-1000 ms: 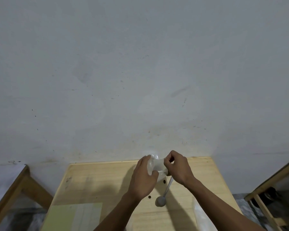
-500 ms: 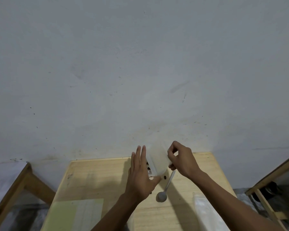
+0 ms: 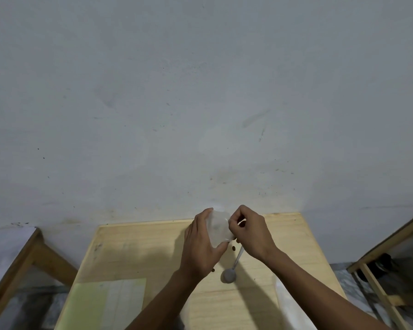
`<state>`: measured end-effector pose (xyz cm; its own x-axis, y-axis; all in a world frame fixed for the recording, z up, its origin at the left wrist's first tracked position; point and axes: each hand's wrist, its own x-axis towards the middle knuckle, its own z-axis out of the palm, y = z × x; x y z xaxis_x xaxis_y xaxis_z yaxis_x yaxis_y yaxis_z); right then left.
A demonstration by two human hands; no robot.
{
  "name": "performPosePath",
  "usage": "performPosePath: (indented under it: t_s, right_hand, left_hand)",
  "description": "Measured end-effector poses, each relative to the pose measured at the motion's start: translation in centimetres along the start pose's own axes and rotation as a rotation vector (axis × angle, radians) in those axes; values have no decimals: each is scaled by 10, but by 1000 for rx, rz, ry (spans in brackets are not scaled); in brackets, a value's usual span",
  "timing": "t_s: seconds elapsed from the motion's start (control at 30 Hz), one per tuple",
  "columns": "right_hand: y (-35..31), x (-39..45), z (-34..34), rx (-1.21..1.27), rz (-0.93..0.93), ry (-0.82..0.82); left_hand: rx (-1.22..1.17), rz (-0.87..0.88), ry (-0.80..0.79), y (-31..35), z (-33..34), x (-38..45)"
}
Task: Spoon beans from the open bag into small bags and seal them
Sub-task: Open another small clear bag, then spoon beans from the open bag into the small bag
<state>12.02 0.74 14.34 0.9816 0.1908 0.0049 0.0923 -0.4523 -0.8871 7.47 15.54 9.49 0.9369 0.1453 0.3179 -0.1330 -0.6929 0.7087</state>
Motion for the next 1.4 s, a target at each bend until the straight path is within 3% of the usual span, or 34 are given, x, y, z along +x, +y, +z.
performPosePath:
  t_s: [0.2, 0.37, 0.57, 0.63, 0.73, 0.83, 0.97, 1.17, 1.27, 1.4]
  right_hand:
    - [5, 3, -1, 194, 136, -31]
    - [11, 8, 1, 314, 216, -41]
    - [37, 15, 7, 455, 316, -164]
    - [68, 14, 9, 223, 272, -164]
    - [114, 8, 15, -367, 155, -277]
    - [137, 7, 25, -625, 55, -462]
    - [140, 7, 25, -926, -110, -501]
    - [147, 11, 21, -1076, -196, -561]
    - [134, 16, 6, -912, -135, -629]
    - [122, 37, -17, -621, -29, -394]
  left_hand:
    - [-77, -50, 1, -6, -3, -5]
    - [9, -57, 27, -18, -7, -7]
    - [109, -97, -3, -29, -22, -6]
    - [116, -184, -10, -43, -31, -13]
    - [148, -269, -35, -67, -45, -26]
    - [182, -332, -73, -80, -55, -35]
    - [163, -365, -139, -88, -62, -42]
    - [122, -405, -267, -96, -60, -41]
    - [124, -407, -339, -97, -56, -35]
    - [148, -381, -391, -100, -47, -23]
